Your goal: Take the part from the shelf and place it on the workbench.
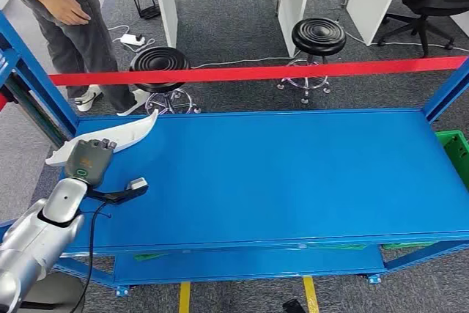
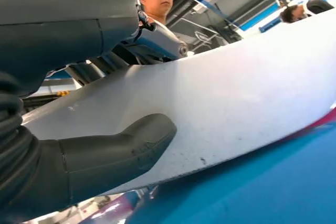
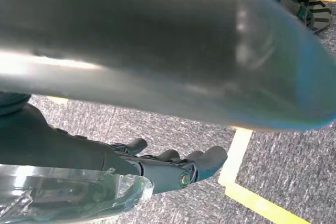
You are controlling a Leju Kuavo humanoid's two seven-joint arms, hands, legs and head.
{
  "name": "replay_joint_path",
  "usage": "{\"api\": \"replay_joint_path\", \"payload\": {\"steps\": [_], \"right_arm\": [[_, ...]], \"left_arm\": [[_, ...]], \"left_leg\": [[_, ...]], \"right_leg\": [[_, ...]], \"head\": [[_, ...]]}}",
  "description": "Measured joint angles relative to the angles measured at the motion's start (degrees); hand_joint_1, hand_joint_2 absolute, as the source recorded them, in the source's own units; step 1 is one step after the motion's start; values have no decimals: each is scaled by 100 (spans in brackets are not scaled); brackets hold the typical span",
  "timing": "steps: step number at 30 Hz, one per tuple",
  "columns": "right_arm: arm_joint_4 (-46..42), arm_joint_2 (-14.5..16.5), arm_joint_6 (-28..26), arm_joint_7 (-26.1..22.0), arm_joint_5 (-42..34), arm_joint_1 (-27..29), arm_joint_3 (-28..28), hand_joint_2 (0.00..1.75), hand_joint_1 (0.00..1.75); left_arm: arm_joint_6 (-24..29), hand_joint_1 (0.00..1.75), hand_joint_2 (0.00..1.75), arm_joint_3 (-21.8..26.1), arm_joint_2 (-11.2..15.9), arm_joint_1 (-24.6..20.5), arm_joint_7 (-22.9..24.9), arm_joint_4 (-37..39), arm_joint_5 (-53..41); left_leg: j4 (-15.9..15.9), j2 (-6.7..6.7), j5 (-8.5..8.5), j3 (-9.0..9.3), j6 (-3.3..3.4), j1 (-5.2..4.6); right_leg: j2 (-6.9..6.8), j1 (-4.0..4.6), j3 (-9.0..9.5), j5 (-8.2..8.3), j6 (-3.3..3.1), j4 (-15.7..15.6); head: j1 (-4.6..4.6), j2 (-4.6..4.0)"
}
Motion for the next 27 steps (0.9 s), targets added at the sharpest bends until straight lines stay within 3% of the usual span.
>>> {"api": "replay_joint_path", "payload": {"steps": [27], "right_arm": [[0, 0, 8, -61, -105, 0, 0, 0, 0]], "left_arm": [[-208, 175, 175, 4, 68, -26, -130, -40, 294]], "left_leg": [[0, 0, 0, 9, 0, 0]], "right_leg": [[0, 0, -3, 0, 0, 0]], "head": [[0, 0]]}}
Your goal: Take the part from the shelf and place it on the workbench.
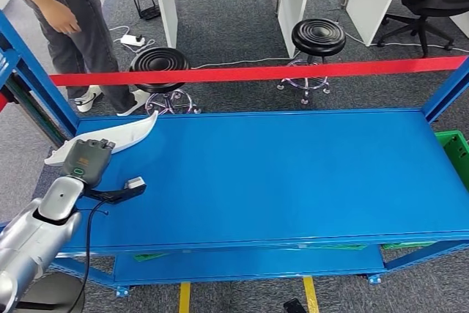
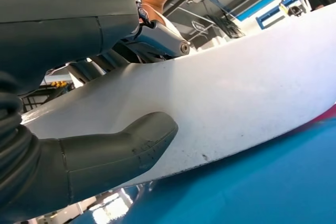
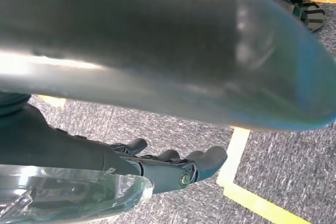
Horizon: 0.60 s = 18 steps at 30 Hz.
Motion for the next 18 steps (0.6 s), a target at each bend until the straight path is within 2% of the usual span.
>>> {"api": "replay_joint_path", "payload": {"steps": [10, 18], "right_arm": [[0, 0, 0, -1, -1, 0, 4, 0, 0], [0, 0, 1, -7, 1, -5, 52, 0, 0]], "left_arm": [[119, 175, 175, -127, 33, -31, 209, -69, -408], [330, 175, 175, -995, 98, -377, 693, -277, -539]], "left_leg": [[0, 0, 0, 0, 0, 0], [0, -1, 0, 0, 0, 0]], "right_leg": [[0, 0, -5, 0, 0, 0], [0, -1, 18, 1, 1, 0]], "head": [[0, 0], [0, 0]]}}
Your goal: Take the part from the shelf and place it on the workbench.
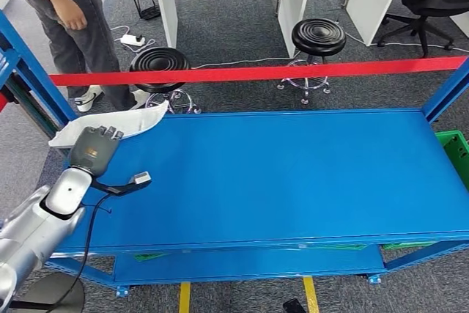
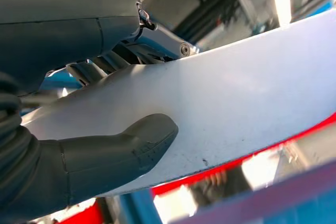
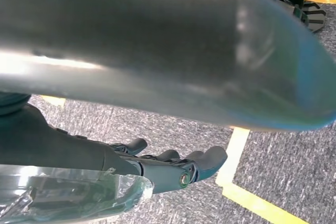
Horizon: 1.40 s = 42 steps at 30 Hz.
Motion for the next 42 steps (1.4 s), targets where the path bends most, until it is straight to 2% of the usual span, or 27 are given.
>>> {"api": "replay_joint_path", "payload": {"steps": [4, 9, 29, 33, 38, 40, 42], "right_arm": [[0, 0, 9, -24, -2, 1, 19, 0, 0], [0, 0, 40, -66, -3, 1, 53, 0, 0], [2, -17, 120, -252, 52, 5, 193, 0, 0], [2, -17, 95, -253, 41, 5, 214, 0, 0], [2, -17, 67, -255, 29, 4, 231, 0, 0], [2, -17, 57, -255, 26, 3, 233, 0, 0], [2, -17, 50, -257, 26, 2, 234, 0, 0]], "left_arm": [[50, 175, 175, -368, 35, -83, 90, -199, -1], [55, 175, 175, -571, 58, -109, 77, -368, -1], [-47, 175, 175, -498, 117, -42, -236, -514, 1], [-100, 175, 175, -511, 126, -41, -156, -514, 1], [-123, 175, 175, -597, 140, -42, -51, -514, 1], [-130, 175, 175, -638, 148, -44, -48, -514, 1], [-133, 175, 175, -668, 149, -50, -46, -525, 1]], "left_leg": [[0, 1, 1, 0, 1, 0], [0, 0, 1, 1, 1, 0], [0, 0, 1, 0, 1, 0], [6, -1, -5, -2, 8, -16], [21, -1, -33, -3, 58, -69], [26, 0, -41, 0, 97, -94], [-31, 16, -11, 45, 157, -76]], "right_leg": [[3, 0, 22, 4, 5, 0], [2, 0, 21, 4, 5, 0], [1, 1, 21, 3, 4, 0], [1, -13, 24, 4, 10, -6], [2, -67, 28, -9, 65, -12], [7, -91, 41, -7, 109, -32], [-7, -97, 32, -50, 152, -10]], "head": [[1, 0], [0, 0], [0, 0], [-1, 0], [-2, 0], [-4, 0], [1, 0]]}}
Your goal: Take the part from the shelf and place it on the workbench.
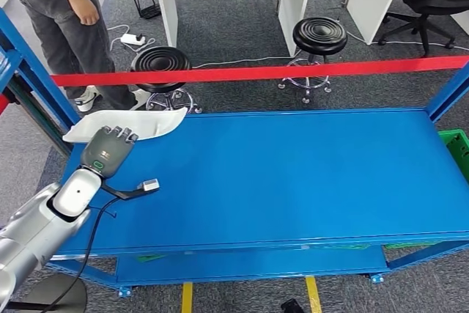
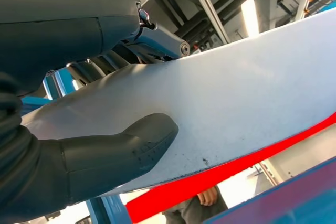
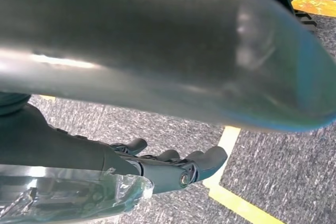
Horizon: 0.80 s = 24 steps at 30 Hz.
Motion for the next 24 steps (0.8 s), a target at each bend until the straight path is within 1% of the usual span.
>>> {"api": "replay_joint_path", "payload": {"steps": [1, 2, 4, 5, 6, 7, 8, 9, 10, 11, 12, 13, 14, 15, 16, 17, 18, 19, 20, 21, 22, 23, 24], "right_arm": [[0, 0, -4, -2, -1, -3, 1, 0, 0], [0, 0, -8, -4, -3, -7, 1, 0, 0], [0, 0, -14, -5, -8, -10, 2, 0, 0], [1, 0, -16, -3, -10, -5, 2, 0, 0], [1, 0, -16, -1, -13, 1, 2, 0, 0], [2, 0, -17, 2, -15, 2, 2, 0, 0], [2, -1, -19, 4, -17, -1, 2, 0, 0], [2, -1, -19, 4, -19, -9, 2, 0, 0], [2, -1, -20, 2, -20, -18, 2, 0, 0], [2, -1, -20, -1, -21, -23, 3, 0, 0], [3, -1, -20, -4, -22, -25, 3, 0, 0], [3, -1, -21, -8, -22, -24, 4, 0, 0], [4, -2, -21, -10, -22, -21, 4, 0, 0], [4, -2, -22, -11, -22, -20, 4, 0, 0], [4, -2, -22, -12, -22, -21, 4, 0, 0], [4, -2, -23, -13, -22, -23, 4, 0, 0], [4, -2, -23, -13, -21, -23, 4, 0, 0], [4, -2, -24, -13, -21, -20, 4, 0, 0], [4, -2, -24, -13, -20, -16, 4, 0, 0], [4, -2, -24, -13, -20, -13, 4, 0, 0], [4, -2, -24, -12, -20, -13, 4, 0, 0], [4, -2, -23, -11, -20, -14, 4, 0, 0], [4, -2, -23, -11, -20, -15, 4, 0, 0]], "left_arm": [[-1, 175, 175, -10, -1, -8, 1, -8, 0], [-1, 175, 175, -17, -2, -13, 2, -16, 0], [-3, 175, 175, -35, 3, -9, 4, -21, -1], [-4, 175, 175, -46, 5, 1, 4, -21, -2], [-5, 175, 175, -57, 6, 9, 5, -21, -3], [-5, 175, 175, -65, 4, 14, 5, -21, -3], [-5, 175, 175, -69, 3, 15, 6, -22, -3], [-5, 175, 175, -69, 3, 15, 7, -24, -3], [-5, 175, 175, -67, 5, 10, 9, -27, -2], [-5, 175, 175, -66, 8, 5, 11, -30, -3], [-5, 175, 175, -65, 11, 1, 14, -33, -3], [-5, 175, 175, -65, 14, -2, 17, -34, -4], [-5, 175, 175, -67, 14, 0, 19, -35, -6], [-5, 175, 175, -67, 14, 0, 20, -37, -7], [-5, 175, 175, -67, 16, 0, 21, -39, -8], [-6, 175, 175, -67, 19, -1, 21, -41, -8], [-6, 175, 175, -66, 21, -1, 20, -44, -7], [-7, 175, 175, -67, 24, 1, 20, -45, -7], [-8, 175, 175, -68, 24, 7, 19, -45, -7], [-9, 175, 175, -69, 24, 14, 19, -45, -7], [-12, 175, 175, -69, 24, 19, 19, -46, -7], [-18, 175, 175, -68, 24, 20, 16, -48, -7], [-24, 175, 175, -66, 24, 15, 11, -53, -7]], "left_leg": [[-32, 11, 18, 24, 29, 15], [-59, 23, 26, 46, 51, 29], [-63, 39, 21, 48, 71, 19], [-61, 43, 19, 45, 73, 12], [-59, 45, 18, 43, 73, 7], [-55, 44, 19, 42, 69, 6], [-45, 43, 19, 42, 57, 9], [-32, 42, 19, 40, 33, 13], [-19, 41, 24, 28, -3, 10], [-5, 40, 38, 15, -45, 4], [3, 39, 61, 0, -88, -2], [2, 38, 92, -13, -127, -4], [2, 38, 110, -24, -161, 3], [20, 40, 80, -41, -193, 14], [113, 41, -27, -85, -224, 23], [319, 41, -210, -167, -251, 29], [643, 42, -449, -284, -276, 32], [1038, 41, -684, -424, -294, 33], [1384, 41, -848, -534, -306, 34], [1586, 41, -909, -572, -311, 36], [1583, 41, -860, -509, -310, 38], [1370, 42, -730, -338, -304, 41], [1007, 41, -583, -81, -297, 45]], "right_leg": [[-25, 9, -60, -89, 8, 129], [-55, 19, -185, -239, 6, 387], [-97, 36, -571, -585, -3, 1171], [-101, 38, -738, -669, -3, 1489], [-102, 40, -824, -643, -6, 1626], [-105, 41, -797, -495, -11, 1522], [-112, 39, -665, -266, -17, 1205], [-124, 38, -489, -86, -22, 816], [-129, 47, -324, 58, -38, 483], [-131, 54, -222, 125, -59, 274], [-125, 66, -192, 125, -86, 205], [-112, 80, -206, 151, -122, 213], [-107, 76, -235, 172, -166, 213], [-102, 75, -261, 199, -216, 211], [-98, 70, -294, 235, -272, 206], [-97, 62, -332, 275, -324, 196], [-95, 63, -377, 311, -356, 196], [-95, 66, -427, 347, -374, 197], [-96, 68, -478, 384, -377, 199], [-97, 70, -529, 422, -371, 201], [-97, 71, -576, 459, -359, 203], [-97, 69, -618, 493, -341, 204], [-96, 67, -650, 525, -316, 205]], "head": [[10, 0], [25, 0], [45, 0], [50, 0], [50, 0], [52, 0], [51, 0], [51, 0], [50, 0], [49, 0], [45, 0], [44, 0], [44, 0], [40, 0], [37, 0], [32, 0], [28, 0], [27, 0], [28, 0], [28, 0], [29, 0], [28, 0], [28, 0]]}}
